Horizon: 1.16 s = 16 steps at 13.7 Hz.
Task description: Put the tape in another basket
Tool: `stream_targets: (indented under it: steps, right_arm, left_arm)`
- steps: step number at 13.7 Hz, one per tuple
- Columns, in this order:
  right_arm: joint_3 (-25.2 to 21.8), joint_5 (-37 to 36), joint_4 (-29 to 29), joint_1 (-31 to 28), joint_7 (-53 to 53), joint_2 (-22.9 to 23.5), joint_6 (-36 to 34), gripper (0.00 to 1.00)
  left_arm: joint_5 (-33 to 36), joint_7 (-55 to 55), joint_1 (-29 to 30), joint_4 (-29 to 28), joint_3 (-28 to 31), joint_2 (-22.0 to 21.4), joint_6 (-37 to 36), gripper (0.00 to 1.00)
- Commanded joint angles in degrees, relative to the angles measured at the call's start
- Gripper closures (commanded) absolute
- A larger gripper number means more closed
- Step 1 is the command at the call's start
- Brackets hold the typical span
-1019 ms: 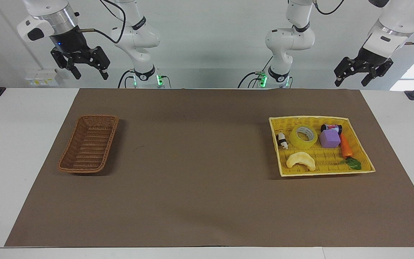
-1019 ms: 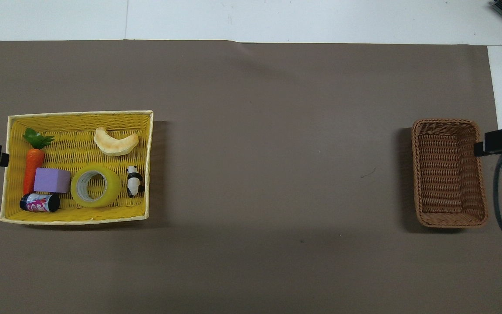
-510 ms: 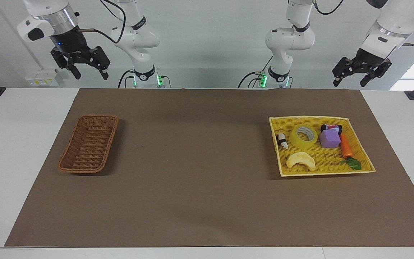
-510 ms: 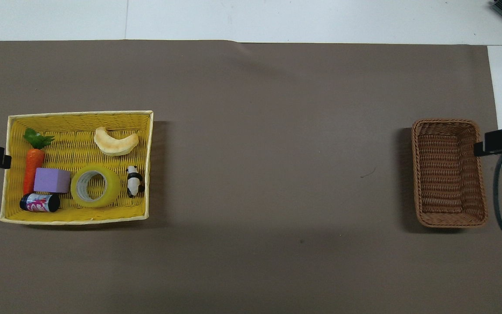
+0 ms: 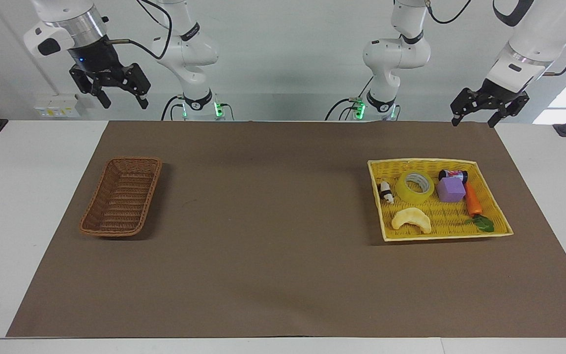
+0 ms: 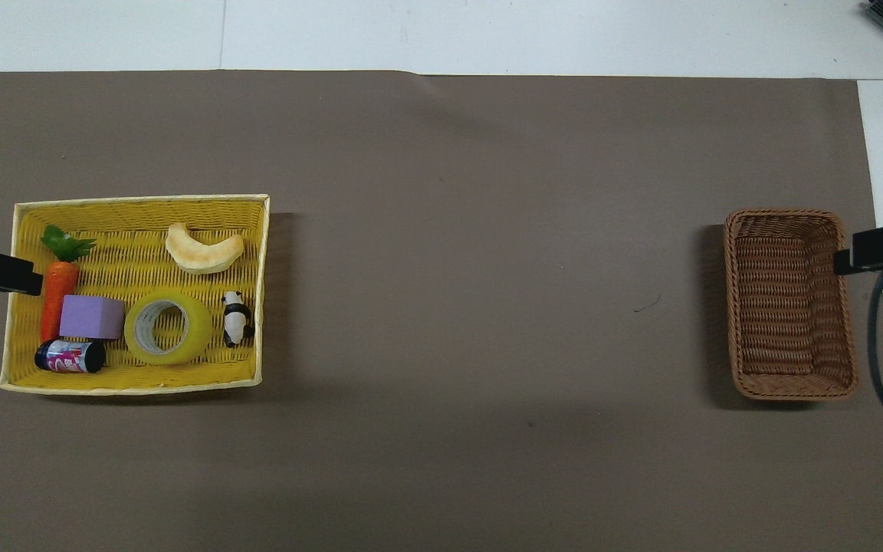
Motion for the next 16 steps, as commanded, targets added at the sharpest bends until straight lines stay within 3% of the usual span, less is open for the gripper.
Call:
stream_targets:
  steps: [1, 3, 7, 12, 16]
  right_arm:
    - [0.2, -0.6, -1.5, -0.2, -0.8, -1.2, 1.1, 0.0]
    - [0.2, -0.5, -1.5, -0.2, -0.8, -1.2, 1.1, 0.0]
    - [0.2, -0.5, -1.5, -0.2, -0.8, -1.2, 1.1, 0.0]
    - [0.2, -0.5, -1.5, -0.2, -0.8, -1.2, 1.1, 0.0]
    - [0.2, -0.5, -1.6, -0.2, -0.8, -1.2, 1.1, 0.0]
  left_arm:
    - [0.1, 3.3, 0.2, -9.0, 0.1, -3.6, 6.6, 0.0]
    - [0.1, 6.0, 0.5, -15.2, 0.4, -5.5, 12.1, 0.0]
    - [0.1, 11.3, 0.7, -24.6, 0.6, -5.1, 23.1, 0.0]
    - [0.1, 25.7, 3.4, -25.8, 0.6, 0.0, 28.0, 0.0]
    - [-1.4, 27.4, 2.7, -28.0, 0.4, 6.1, 33.0, 0.0]
